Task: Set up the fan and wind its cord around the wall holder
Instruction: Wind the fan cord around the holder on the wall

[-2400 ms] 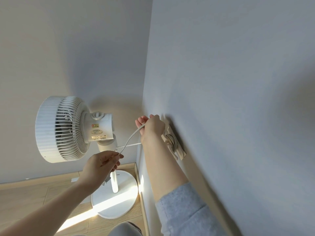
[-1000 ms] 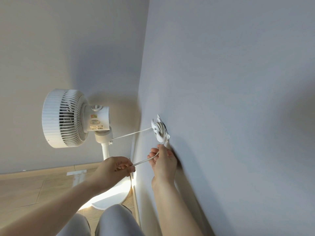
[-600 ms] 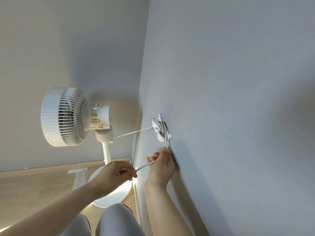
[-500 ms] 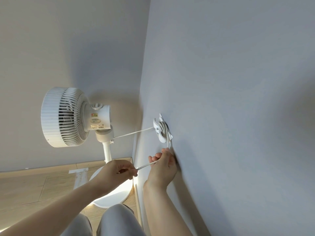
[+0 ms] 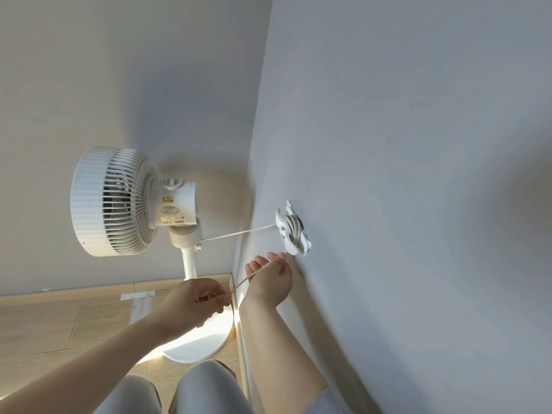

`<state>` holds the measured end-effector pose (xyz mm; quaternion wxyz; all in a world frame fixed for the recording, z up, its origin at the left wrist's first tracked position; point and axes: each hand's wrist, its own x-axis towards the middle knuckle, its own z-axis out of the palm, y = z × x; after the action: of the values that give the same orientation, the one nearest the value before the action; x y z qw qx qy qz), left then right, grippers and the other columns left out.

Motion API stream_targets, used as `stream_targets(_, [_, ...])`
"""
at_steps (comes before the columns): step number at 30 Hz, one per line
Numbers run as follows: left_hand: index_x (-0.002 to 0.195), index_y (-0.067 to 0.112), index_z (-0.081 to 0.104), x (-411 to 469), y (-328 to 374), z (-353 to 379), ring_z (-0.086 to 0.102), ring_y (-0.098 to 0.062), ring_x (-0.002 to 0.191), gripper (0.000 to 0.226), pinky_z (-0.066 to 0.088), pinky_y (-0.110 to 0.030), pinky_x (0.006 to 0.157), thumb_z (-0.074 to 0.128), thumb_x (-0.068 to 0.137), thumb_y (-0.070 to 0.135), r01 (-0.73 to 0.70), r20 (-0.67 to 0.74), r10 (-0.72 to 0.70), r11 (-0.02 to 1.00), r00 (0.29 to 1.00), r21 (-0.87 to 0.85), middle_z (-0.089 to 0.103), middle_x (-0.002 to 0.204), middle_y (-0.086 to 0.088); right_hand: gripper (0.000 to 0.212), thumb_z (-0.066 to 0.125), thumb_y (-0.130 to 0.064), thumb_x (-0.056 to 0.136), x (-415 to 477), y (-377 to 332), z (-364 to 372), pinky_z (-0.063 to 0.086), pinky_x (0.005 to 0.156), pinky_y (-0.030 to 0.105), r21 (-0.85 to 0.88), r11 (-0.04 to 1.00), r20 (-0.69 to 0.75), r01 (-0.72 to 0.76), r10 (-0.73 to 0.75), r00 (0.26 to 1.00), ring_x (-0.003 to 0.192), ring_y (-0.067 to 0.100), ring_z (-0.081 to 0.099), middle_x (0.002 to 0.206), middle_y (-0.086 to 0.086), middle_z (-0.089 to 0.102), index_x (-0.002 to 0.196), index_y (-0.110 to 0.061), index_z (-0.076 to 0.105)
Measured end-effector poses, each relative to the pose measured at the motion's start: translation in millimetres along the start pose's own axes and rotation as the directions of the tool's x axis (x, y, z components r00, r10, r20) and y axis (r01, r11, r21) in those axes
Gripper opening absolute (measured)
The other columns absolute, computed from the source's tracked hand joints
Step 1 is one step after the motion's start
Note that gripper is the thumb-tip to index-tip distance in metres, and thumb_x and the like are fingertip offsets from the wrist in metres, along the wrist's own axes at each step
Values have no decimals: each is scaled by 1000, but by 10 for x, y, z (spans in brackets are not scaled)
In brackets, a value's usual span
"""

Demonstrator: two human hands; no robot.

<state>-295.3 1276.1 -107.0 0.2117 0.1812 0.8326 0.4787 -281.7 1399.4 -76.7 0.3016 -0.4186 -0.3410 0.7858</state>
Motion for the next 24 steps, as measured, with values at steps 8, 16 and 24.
stream_targets(8, [72,15,66,249,-51,-250,58,-4,51,15,51,-23,55,63,87,18,-16,-85,21,998,996,58,69,62,-1,34,36,-23,101,102,89,-18,50,67,25,-143,984,42,110,-105,994,70,18,66,80,9,69,80,-17,61])
stream_targets(16, [73,10,68,582,105,-200,53,1,45,15,42,-11,49,65,84,20,-25,-49,31,993,998,115,69,61,1,34,37,-16,100,142,46,-49,51,65,25,-193,949,-101,248,-271,957,66,18,64,74,4,67,78,-9,62])
stream_targets(24, [73,11,69,576,50,-212,55,-1,47,15,43,-12,49,67,84,21,7,-44,-5,999,999,48,72,63,1,32,41,-18,99,229,71,65,51,60,20,-122,965,-86,234,-245,966,62,11,63,75,9,67,86,-2,65])
